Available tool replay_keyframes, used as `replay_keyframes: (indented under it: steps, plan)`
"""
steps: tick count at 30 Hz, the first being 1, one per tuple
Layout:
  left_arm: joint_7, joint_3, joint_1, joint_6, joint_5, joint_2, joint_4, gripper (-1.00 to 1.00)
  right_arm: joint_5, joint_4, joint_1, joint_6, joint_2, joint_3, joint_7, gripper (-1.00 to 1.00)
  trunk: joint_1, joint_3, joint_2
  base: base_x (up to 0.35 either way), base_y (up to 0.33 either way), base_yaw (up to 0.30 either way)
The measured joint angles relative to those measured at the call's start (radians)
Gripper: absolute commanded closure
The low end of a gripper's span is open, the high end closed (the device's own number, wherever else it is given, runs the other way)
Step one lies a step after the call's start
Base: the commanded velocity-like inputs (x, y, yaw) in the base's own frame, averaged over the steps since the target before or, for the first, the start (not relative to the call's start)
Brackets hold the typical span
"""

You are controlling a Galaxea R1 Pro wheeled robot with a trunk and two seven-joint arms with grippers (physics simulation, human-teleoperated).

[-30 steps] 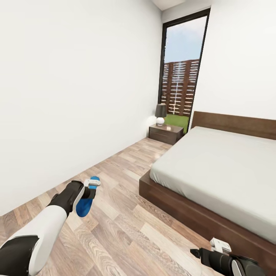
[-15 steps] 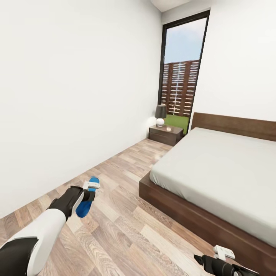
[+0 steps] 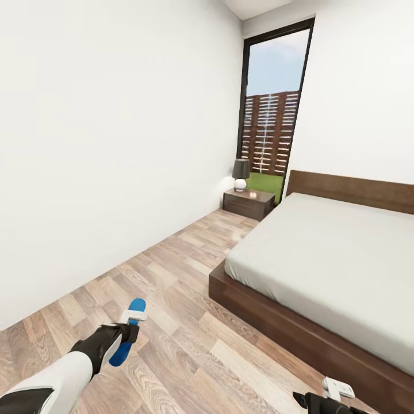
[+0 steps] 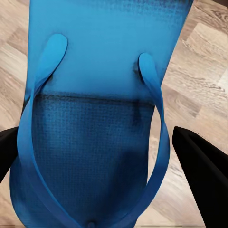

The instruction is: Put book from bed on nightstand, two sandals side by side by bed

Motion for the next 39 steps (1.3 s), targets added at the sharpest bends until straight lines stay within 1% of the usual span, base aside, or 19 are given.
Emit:
replay_keyframes:
  steps: [4,6,7,10,16,17,19,20,24,27,32,37,39]
  plan:
    - [0.003,0.000,0.048,-0.039,0.000,0.002,0.005,1.00,0.001,0.062,0.000,-0.022,-0.007,-0.001,0.000,-1.00,-0.015,0.013,0.028,0.000,0.000,0.000]
    - [0.003,0.001,0.068,-0.056,0.000,0.004,0.006,1.00,0.001,0.084,0.000,-0.054,-0.012,0.000,0.000,-1.00,-0.023,0.019,0.042,0.000,0.000,0.000]
    - [0.004,0.001,0.087,-0.071,0.000,0.005,0.007,1.00,0.001,0.106,0.000,-0.089,-0.016,0.001,-0.001,-1.00,-0.027,0.022,0.049,0.000,0.000,0.000]
    - [0.004,0.001,0.125,-0.088,0.000,0.006,0.008,1.00,0.001,0.144,0.000,-0.135,-0.020,0.002,-0.001,-1.00,-0.038,0.031,0.070,0.000,0.000,0.000]
    - [0.005,0.001,0.183,-0.116,0.000,0.006,0.009,1.00,0.001,0.177,0.000,-0.161,-0.022,0.006,-0.001,-1.00,-0.061,0.050,0.112,0.000,0.000,0.000]
    - [0.005,0.001,0.203,-0.133,0.000,0.006,0.010,1.00,0.001,0.194,0.000,-0.167,-0.022,0.007,-0.001,-1.00,-0.065,0.053,0.119,0.000,0.000,0.000]
    - [0.008,0.001,0.221,-0.146,0.000,0.006,0.010,1.00,0.001,0.217,0.000,-0.181,-0.023,0.007,-0.002,-1.00,-0.073,0.060,0.133,0.000,0.000,0.000]
    - [0.012,0.001,0.236,-0.155,-0.001,0.007,0.011,1.00,0.001,0.244,0.000,-0.207,-0.023,0.006,-0.002,-1.00,-0.077,0.063,0.140,0.000,0.000,0.000]
    - [0.018,0.001,0.255,-0.167,0.000,0.008,0.020,1.00,0.001,0.312,0.000,-0.279,-0.025,0.005,-0.003,-1.00,-0.092,0.075,0.168,0.000,0.000,0.000]
    - [0.021,0.001,0.268,-0.186,0.000,0.015,0.041,1.00,0.001,0.361,0.000,-0.324,-0.027,0.005,-0.003,-1.00,-0.104,0.085,0.189,0.000,0.000,0.000]
    - [0.030,0.001,0.278,-0.211,0.000,0.020,0.067,1.00,0.001,0.418,0.000,-0.353,-0.033,0.005,-0.004,-1.00,-0.123,0.100,0.224,0.000,0.000,0.000]
    - [0.042,0.001,0.287,-0.226,0.000,0.024,0.080,1.00,0.001,0.492,-0.001,-0.422,-0.051,0.009,-0.005,-1.00,-0.142,0.116,0.259,0.000,0.000,0.000]
    - [0.044,0.001,0.293,-0.229,0.000,0.024,0.081,1.00,0.001,0.506,-0.001,-0.437,-0.055,0.010,-0.006,-1.00,-0.150,0.122,0.273,0.000,0.000,0.000]
